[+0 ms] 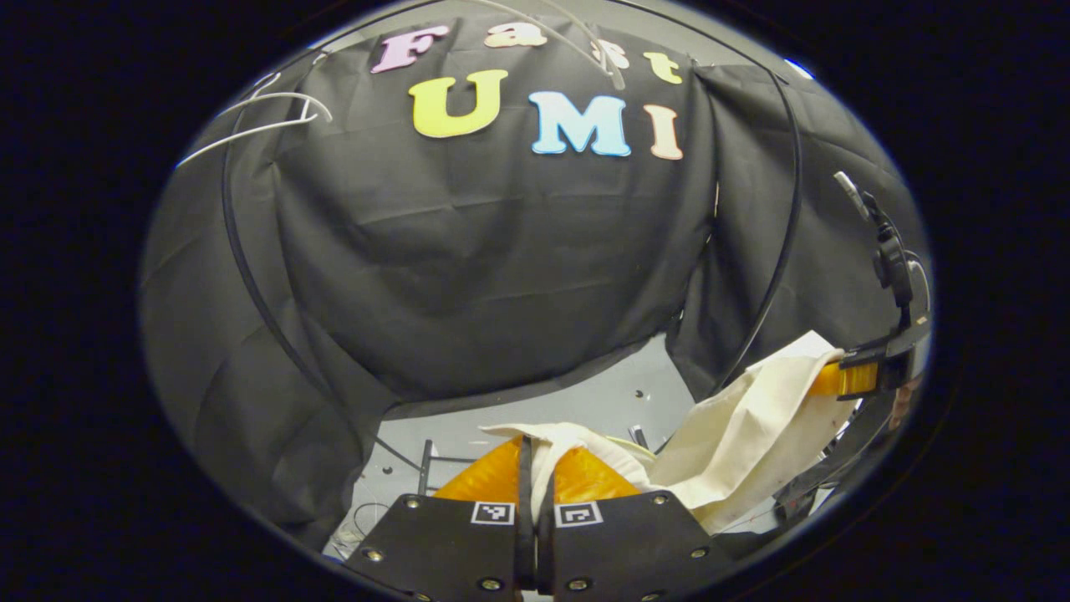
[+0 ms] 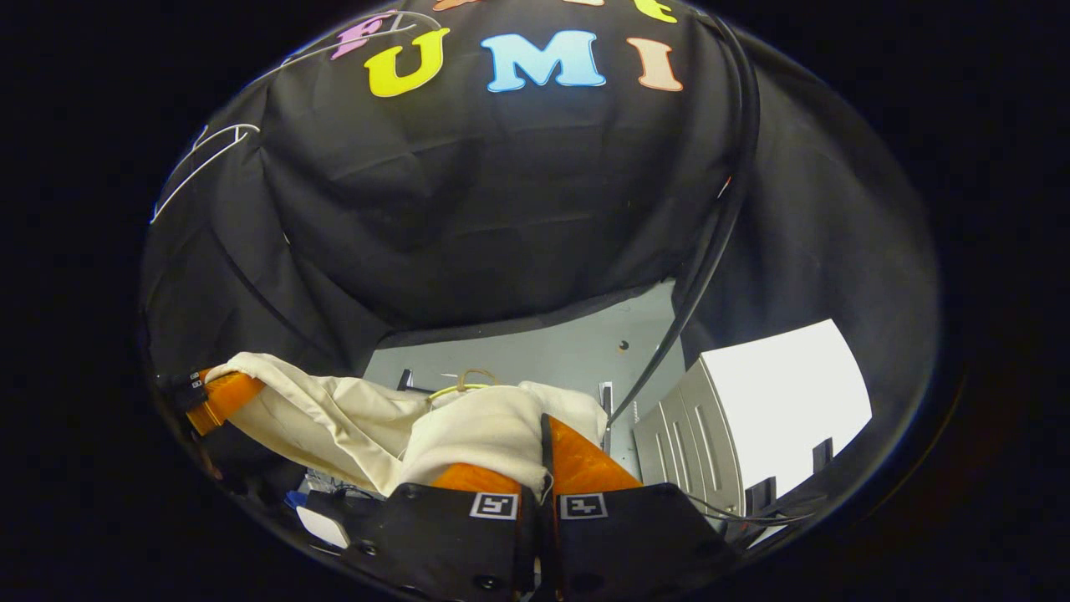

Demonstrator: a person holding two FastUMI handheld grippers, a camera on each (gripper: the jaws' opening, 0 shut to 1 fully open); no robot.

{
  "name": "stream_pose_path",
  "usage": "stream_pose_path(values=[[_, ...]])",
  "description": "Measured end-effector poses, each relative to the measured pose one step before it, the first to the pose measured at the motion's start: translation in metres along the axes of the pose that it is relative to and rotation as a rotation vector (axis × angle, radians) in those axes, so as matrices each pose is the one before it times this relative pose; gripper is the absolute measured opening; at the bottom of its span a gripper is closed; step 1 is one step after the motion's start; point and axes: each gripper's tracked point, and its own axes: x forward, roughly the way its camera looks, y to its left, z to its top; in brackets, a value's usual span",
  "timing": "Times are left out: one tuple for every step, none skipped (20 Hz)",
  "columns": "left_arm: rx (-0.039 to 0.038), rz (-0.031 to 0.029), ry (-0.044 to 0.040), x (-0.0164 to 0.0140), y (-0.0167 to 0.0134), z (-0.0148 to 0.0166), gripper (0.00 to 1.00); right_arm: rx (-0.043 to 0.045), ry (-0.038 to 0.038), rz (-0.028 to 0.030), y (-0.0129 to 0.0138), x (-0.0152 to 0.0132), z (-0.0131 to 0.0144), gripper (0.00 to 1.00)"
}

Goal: Grasp the clothes on the hanger with both hands and then place them into the laundry hamper below.

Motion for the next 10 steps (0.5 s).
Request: stream_pose_path(values=[[-0.01164,0.00999,0.01341,0.00278,0.00213,-0.00524,0.02,-0.00004,0.00602,-0.00019,0.00042,-0.00037,0.00041,0.05],[-0.01542,0.00995,0.01494,0.00198,0.00111,-0.00387,0.02,0.00418,0.00922,0.00347,0.00055,0.00200,-0.00266,0.06],[-0.01802,0.00675,0.01466,0.00211,0.00138,-0.00448,0.02,0.00847,0.00488,0.00173,0.00023,0.00156,-0.00169,0.06],[-0.01966,0.00143,0.01342,0.00365,0.00010,-0.00340,0.03,0.00699,0.00359,0.00237,0.00003,0.00293,-0.00195,0.06],[-0.01748,0.00260,0.00770,0.00148,0.00157,-0.00360,0.03,0.00603,0.00588,0.00069,0.00038,0.00153,-0.00108,0.06],[-0.01335,0.00693,0.00568,0.00128,0.00342,-0.00163,0.03,0.00358,0.00639,-0.00066,0.00096,0.00277,-0.00155,0.06],[-0.00878,0.00754,0.00864,0.00051,0.00355,-0.00368,0.02,0.00150,0.00686,0.00086,0.00183,0.00230,-0.00002,0.06],[-0.00305,0.00963,0.00316,0.00041,0.00272,-0.00130,0.03,0.00059,0.00802,0.00563,0.00122,0.00027,-0.00173,0.06],[0.00147,0.00667,-0.00039,-0.00025,0.00228,0.00191,0.02,-0.00616,0.01129,0.00451,0.00056,0.00263,-0.00186,0.08],[0.00351,-0.00726,0.00607,0.00261,-0.00165,0.00163,0.02,-0.01039,0.00896,0.00649,0.00039,-0.00082,-0.00411,0.11]])
